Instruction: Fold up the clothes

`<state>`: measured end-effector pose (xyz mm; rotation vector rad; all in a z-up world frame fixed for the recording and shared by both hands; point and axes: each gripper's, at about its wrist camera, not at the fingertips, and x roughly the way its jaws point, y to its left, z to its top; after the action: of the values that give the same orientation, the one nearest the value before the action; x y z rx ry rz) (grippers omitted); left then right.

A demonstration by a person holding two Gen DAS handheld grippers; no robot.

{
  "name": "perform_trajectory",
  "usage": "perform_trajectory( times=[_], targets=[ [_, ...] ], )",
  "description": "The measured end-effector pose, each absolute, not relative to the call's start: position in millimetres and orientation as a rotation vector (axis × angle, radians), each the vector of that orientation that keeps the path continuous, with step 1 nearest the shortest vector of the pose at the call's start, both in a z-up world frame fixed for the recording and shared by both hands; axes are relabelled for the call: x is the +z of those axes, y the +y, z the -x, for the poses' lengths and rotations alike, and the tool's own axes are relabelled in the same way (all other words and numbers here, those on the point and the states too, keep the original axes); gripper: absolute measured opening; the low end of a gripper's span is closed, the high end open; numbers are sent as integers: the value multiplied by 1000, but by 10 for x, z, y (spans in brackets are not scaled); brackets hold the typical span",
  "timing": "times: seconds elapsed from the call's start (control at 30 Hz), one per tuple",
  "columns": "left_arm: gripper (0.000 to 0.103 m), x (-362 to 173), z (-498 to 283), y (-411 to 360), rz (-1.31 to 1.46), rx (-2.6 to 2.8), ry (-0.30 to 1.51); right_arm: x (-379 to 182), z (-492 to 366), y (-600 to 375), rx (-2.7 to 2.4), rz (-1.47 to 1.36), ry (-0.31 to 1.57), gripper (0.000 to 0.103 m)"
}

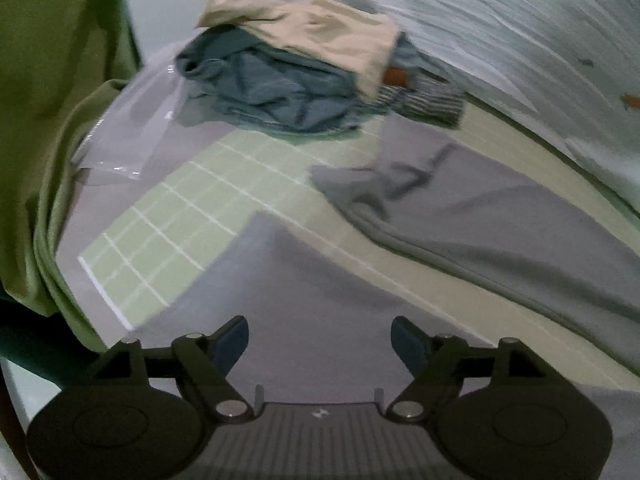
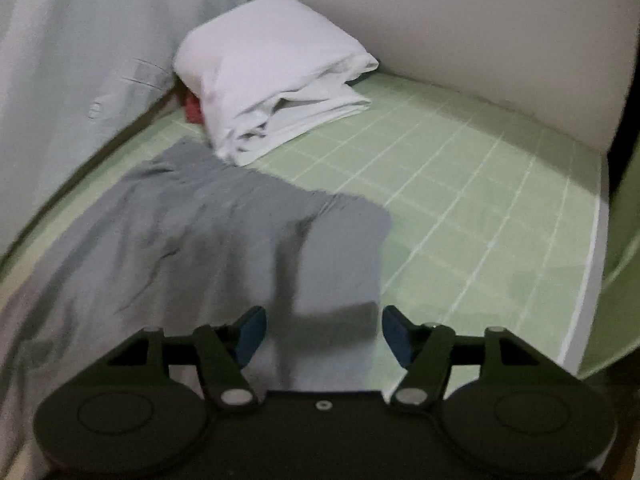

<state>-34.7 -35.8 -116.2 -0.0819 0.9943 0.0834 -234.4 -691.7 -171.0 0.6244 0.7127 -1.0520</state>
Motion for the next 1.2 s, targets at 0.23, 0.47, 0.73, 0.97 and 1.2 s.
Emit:
perform_trajectory(
  times=[0.23,0.47,0.73,0.97,1.2],
  targets=[
    [80,-1126,325,-852,72,83,994,-1823,2380,-7307,-1064,-511,809,3],
    [80,-1157,94,-914,76,82,1002,-1803,2422,-7612,-1177,-488,859,4],
    [79,-1299,-512,-306,152,173,998,-1602,2203,-7185,-1235,-408,869,54],
    [65,-1547,-1218,103,219,125,1004,-1472,1852,-6334,-1185,-443,832,55],
    [48,-1769,-1490,90,204,41,1007,-1398,1491,-5745,-1069,-515,829,55]
  ],
)
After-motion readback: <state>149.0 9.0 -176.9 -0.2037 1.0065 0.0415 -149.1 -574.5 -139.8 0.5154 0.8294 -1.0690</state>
